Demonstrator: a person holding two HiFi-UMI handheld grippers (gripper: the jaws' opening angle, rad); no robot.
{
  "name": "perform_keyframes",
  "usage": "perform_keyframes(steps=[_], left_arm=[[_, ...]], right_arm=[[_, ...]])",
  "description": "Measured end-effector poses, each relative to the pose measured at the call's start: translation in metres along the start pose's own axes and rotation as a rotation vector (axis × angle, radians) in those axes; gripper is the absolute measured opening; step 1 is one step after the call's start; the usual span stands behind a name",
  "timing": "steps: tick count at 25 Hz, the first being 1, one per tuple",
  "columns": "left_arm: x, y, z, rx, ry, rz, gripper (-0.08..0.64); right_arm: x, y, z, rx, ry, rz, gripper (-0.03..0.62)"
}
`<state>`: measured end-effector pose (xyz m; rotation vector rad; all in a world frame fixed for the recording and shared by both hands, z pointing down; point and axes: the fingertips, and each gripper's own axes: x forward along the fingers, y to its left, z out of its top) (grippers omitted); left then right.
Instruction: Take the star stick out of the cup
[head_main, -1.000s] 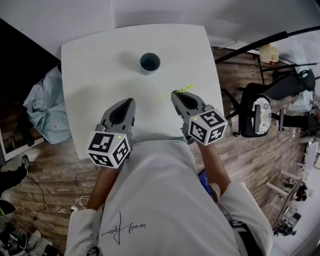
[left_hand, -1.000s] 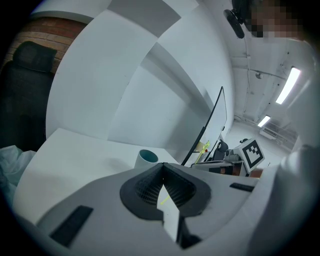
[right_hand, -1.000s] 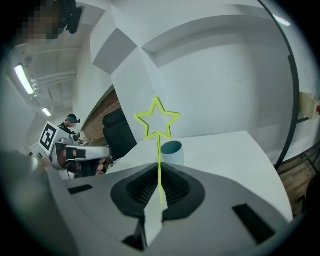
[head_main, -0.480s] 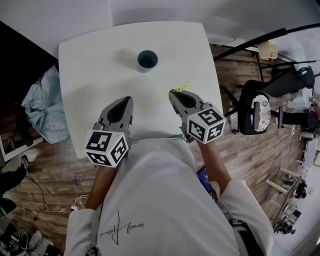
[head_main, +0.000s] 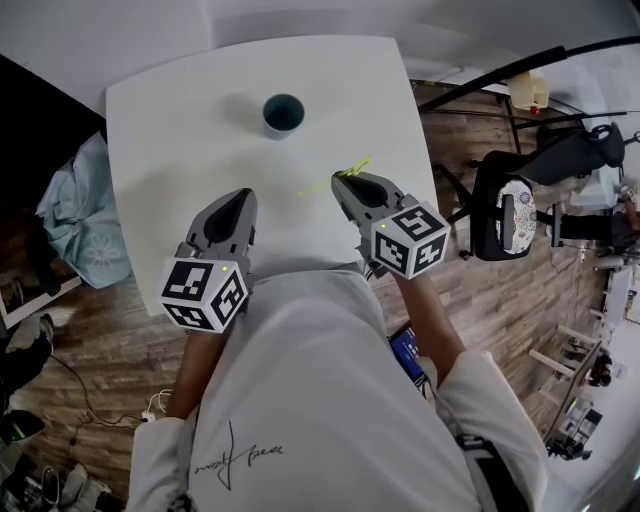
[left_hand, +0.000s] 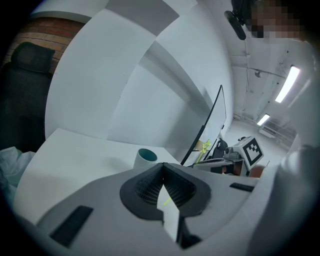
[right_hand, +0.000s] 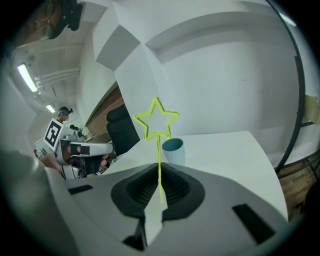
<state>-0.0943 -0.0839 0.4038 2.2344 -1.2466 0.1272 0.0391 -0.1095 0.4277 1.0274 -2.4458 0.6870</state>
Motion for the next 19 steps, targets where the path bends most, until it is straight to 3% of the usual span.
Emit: perform_keyframes(steps=[19], left_arm=[[-0.0020,-0.0029,-0.0012,0.002,-0.003,0.003,0.008]], right_arm=[[-0.0024,0.0026,0.0038,-0.061,0.019,0.022,0.023]])
